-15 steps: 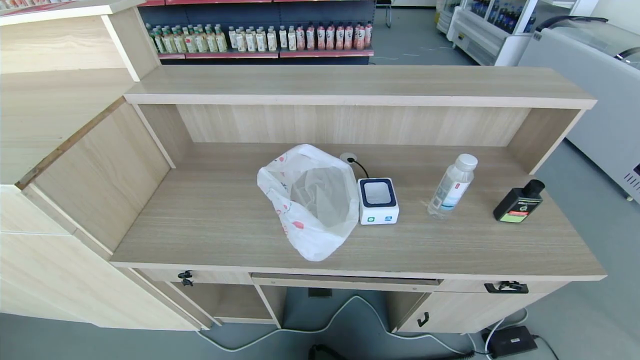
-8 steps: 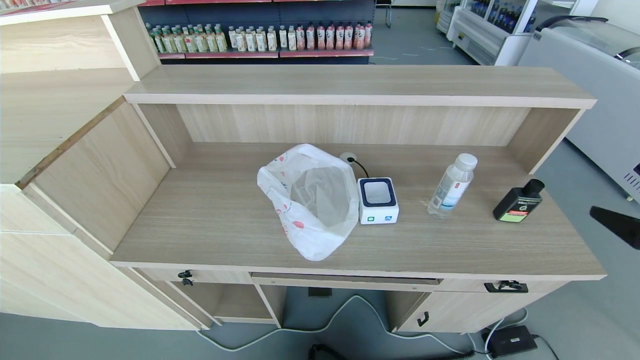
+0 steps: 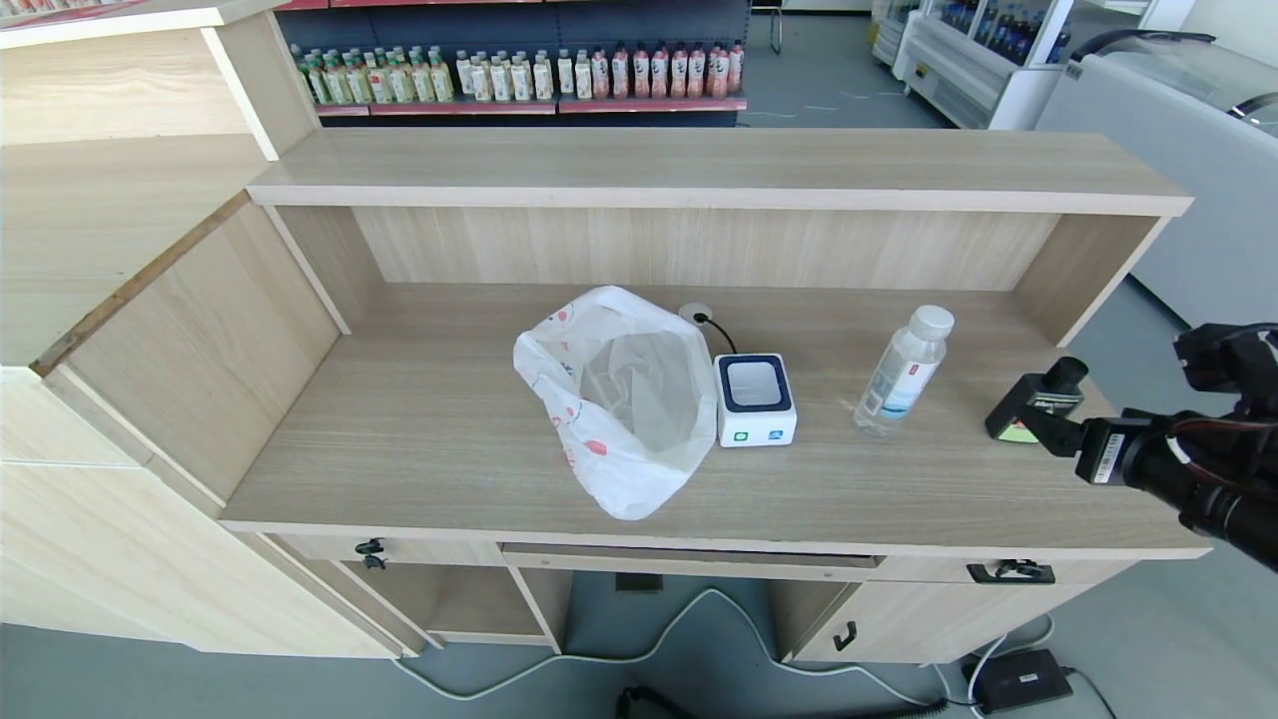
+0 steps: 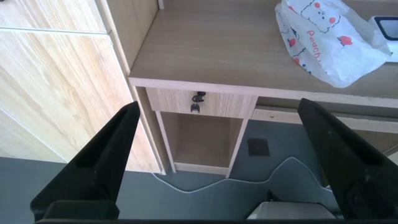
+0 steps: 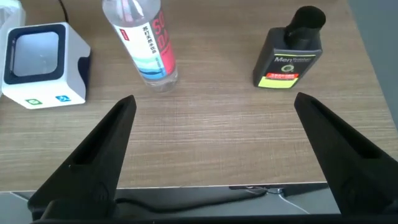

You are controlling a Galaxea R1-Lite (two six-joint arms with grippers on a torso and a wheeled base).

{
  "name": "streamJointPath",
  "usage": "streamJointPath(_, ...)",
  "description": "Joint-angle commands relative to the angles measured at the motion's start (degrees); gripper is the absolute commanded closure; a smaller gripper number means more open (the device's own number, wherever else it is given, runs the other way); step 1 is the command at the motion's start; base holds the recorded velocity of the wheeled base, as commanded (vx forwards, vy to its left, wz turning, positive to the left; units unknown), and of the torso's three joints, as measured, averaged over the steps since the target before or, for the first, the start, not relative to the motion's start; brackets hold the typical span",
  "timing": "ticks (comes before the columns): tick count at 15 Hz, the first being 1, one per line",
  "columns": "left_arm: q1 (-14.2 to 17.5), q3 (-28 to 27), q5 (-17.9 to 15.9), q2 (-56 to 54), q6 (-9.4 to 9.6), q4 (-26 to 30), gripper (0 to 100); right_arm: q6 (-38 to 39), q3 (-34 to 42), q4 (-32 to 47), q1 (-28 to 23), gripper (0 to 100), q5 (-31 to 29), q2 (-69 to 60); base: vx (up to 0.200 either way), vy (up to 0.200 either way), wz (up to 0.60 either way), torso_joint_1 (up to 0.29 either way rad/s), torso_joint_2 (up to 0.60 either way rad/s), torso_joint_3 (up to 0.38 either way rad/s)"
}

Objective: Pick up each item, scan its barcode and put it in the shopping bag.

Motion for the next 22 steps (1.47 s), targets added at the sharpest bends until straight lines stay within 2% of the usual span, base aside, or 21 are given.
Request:
streamJointPath(1,0.0,0.0,0.0,0.0,-0.01,0.0,0,-0.1,-3.0,-4.3,0.1,0,0.1,12.4,0.0,0.0,0.0,0.0,0.0,0.0)
streamJointPath(5,0.0,0.0,0.0,0.0,0.07,0.0,0,-0.2,-9.4,-4.1,0.5,0,0.1,16.3,0.0,0.0,0.0,0.0,0.0,0.0)
streamJointPath(10,0.0,0.0,0.0,0.0,-0.01,0.0,0,0.0,-12.2,-4.4,4.9,0,0.2,18.6,0.0,0.0,0.0,0.0,0.0,0.0)
streamJointPath(14,0.0,0.0,0.0,0.0,0.07,0.0,0,-0.6,-19.6,-3.8,6.1,0,-1.5,21.6,0.0,0.0,0.0,0.0,0.0,0.0)
streamJointPath(22,0.0,0.0,0.0,0.0,0.07,0.0,0,-1.7,-22.7,-4.3,8.7,0,-3.8,24.8,0.0,0.0,0.0,0.0,0.0,0.0)
